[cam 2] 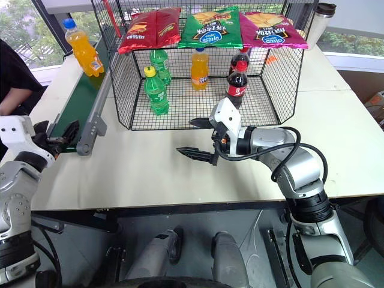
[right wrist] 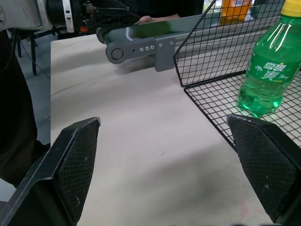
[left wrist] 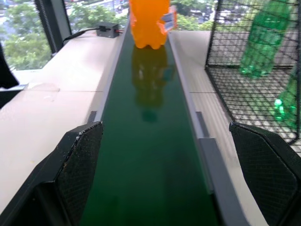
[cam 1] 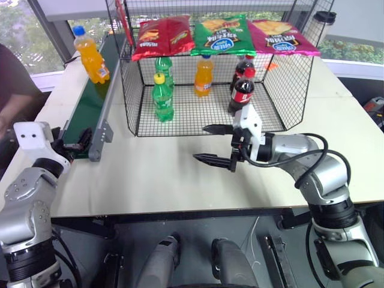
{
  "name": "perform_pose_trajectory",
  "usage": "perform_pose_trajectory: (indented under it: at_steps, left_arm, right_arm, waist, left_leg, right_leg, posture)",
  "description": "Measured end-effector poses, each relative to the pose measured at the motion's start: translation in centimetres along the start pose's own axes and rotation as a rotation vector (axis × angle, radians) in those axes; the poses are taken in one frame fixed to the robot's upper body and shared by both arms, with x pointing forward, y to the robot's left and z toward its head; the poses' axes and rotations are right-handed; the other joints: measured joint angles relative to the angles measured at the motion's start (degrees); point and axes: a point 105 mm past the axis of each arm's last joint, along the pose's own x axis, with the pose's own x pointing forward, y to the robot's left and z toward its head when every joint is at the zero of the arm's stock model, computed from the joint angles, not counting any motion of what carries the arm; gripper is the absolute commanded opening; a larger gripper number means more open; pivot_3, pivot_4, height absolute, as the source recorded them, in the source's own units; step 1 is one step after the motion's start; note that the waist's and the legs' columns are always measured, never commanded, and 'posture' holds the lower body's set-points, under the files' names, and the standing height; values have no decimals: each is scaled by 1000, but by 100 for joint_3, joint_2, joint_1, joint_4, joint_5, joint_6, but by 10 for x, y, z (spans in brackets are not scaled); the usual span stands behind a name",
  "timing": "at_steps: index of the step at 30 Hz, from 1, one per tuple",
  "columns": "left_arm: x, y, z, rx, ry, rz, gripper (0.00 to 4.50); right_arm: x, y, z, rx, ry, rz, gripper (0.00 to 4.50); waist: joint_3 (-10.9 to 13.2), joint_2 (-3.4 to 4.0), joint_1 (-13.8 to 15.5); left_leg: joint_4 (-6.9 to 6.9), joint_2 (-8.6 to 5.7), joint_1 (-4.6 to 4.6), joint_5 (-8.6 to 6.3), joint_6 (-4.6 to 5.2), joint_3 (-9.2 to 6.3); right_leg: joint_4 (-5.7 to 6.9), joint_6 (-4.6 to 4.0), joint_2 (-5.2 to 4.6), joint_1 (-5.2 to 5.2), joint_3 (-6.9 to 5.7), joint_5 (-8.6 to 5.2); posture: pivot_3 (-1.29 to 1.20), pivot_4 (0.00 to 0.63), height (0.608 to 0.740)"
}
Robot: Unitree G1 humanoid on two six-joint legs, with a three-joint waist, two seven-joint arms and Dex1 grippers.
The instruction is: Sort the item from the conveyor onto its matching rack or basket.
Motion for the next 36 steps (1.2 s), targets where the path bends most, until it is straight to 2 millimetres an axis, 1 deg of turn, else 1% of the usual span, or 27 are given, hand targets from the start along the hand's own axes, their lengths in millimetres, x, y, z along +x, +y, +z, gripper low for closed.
perform_pose_trajectory:
  at_steps: [11, 28, 36]
  left_arm:
    - [3, 8, -3, -10, -6, 43, 4500]
    - [6, 3, -5, 4, -2, 29, 4500]
    - [8, 0, -3, 13, -19, 21, 4500]
  right_arm:
    - [0, -1, -2, 5, 2, -11, 4461]
    - [0, -1, -2, 5, 2, -16, 4461]
    - [0, -1, -2, 7, 3, -17, 4461]
  waist:
    - [0, 0, -4]
    - [0, 0, -2]
    - [0, 0, -3]
  left_leg:
    - [-1, 1, -2, 0, 0, 0]
    - [-3, 1, -7, -1, 0, 0]
    - [-6, 1, -7, -1, 1, 0]
  right_leg:
    - [-4, 0, -1, -1, 0, 0]
    - [-15, 0, -1, 0, 0, 0]
    - [-20, 0, -1, 0, -1, 0]
  posture:
    - [0, 150, 738]
    - [0, 150, 738]
    - [0, 150, 738]
